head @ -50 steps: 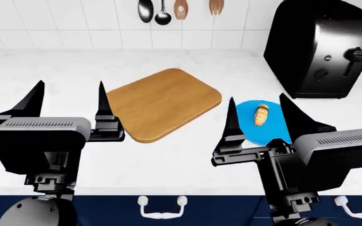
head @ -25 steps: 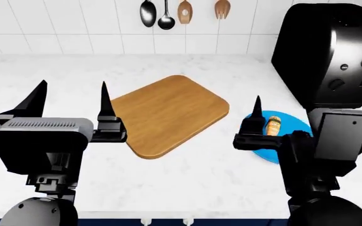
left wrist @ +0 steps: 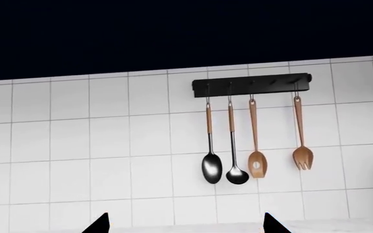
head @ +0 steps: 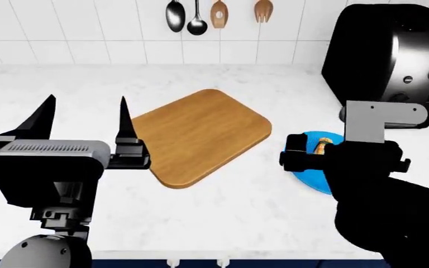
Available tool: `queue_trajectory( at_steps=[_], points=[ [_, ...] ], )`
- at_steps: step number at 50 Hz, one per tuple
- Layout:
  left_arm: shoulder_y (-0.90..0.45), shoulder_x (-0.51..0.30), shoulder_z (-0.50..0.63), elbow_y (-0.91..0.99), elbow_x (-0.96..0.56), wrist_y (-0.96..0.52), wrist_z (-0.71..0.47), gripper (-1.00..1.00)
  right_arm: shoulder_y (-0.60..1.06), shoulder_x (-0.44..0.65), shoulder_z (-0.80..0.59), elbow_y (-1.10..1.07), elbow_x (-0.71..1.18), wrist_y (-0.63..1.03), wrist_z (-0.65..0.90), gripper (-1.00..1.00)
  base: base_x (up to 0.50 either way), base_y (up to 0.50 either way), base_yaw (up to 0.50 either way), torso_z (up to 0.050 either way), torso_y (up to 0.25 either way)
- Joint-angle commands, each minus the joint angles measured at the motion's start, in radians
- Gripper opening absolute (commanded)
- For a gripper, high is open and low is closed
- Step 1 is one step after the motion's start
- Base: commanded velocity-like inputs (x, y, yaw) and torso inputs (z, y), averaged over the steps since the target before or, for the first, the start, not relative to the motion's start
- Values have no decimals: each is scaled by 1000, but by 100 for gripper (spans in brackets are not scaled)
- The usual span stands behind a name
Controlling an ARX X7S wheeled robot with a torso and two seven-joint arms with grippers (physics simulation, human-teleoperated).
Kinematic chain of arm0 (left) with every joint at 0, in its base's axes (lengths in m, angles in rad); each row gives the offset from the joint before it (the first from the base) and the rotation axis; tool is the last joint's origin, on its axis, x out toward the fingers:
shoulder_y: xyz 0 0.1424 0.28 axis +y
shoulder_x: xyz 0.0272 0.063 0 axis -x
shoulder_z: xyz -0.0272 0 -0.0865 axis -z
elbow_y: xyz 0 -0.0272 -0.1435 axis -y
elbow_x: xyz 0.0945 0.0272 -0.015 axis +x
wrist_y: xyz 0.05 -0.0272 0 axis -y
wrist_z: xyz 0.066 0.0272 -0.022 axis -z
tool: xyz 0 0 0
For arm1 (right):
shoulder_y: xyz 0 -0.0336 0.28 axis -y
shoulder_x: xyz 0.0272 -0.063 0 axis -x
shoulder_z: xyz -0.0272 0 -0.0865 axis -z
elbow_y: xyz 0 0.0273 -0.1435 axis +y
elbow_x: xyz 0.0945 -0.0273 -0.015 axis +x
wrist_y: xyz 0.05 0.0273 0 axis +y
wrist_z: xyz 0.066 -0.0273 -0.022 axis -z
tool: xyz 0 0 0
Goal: Pick the sushi from the plate and place it on the cutting board. Then pick the condiment bottle from the cabinet and place it next to the cutting board.
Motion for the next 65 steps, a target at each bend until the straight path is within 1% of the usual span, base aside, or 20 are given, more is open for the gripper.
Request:
queue_trajectory(
  at_steps=[1, 4, 8, 16, 26, 27, 42, 51, 53, 57, 65],
  points=[
    [2, -7, 8, 11, -6, -6, -8, 100, 79, 79, -25, 227, 315, -7, 234, 100, 0, 0, 0, 0, 0],
    [2, -8, 8, 9, -8, -4, -10, 100, 88, 82, -40, 243, 305, -23, 227, 100, 0, 0, 0, 0, 0],
    [2, -11, 5, 10, -13, -3, -12, 100, 91, 101, -70, 272, 258, -72, 178, 100, 0, 0, 0, 0, 0],
    [2, -15, 8, 6, -20, -1, -14, 100, 44, 129, -118, 304, 184, -158, 96, 100, 0, 0, 0, 0, 0],
    [2, -21, 12, 3, -24, 3, -20, 100, 43, 132, -159, 342, 142, -204, 52, 100, 0, 0, 0, 0, 0],
    [2, -21, 12, 2, -24, 4, -21, 100, 41, 132, -163, 340, 140, -206, 51, -100, 0, 0, 0, 0, 0],
    [2, -27, 17, 9, -37, -1, -28, 100, 47, 149, -147, 284, 180, -176, 104, -100, 0, 0, 0, 0, 0],
    [1, -32, 16, 11, -43, -1, -33, 100, 117, 136, -93, 184, 306, -96, 227, -100, 0, 0, 0, 0, 0],
    [0, -33, 16, 12, -44, -1, -34, 100, 135, 127, -85, 150, 344, -92, 234, -100, 0, 0, 0, 0, 0],
    [2, -35, 15, 17, -47, -2, -38, 100, 167, 95, -121, 109, 368, -103, 203, -100, 0, 0, 0, 0, 0],
    [5, -38, 6, 25, -57, -1, -44, 100, 266, -16, -280, 121, 277, -165, 91, -100, 0, 0, 0, 0, 0]
  ],
)
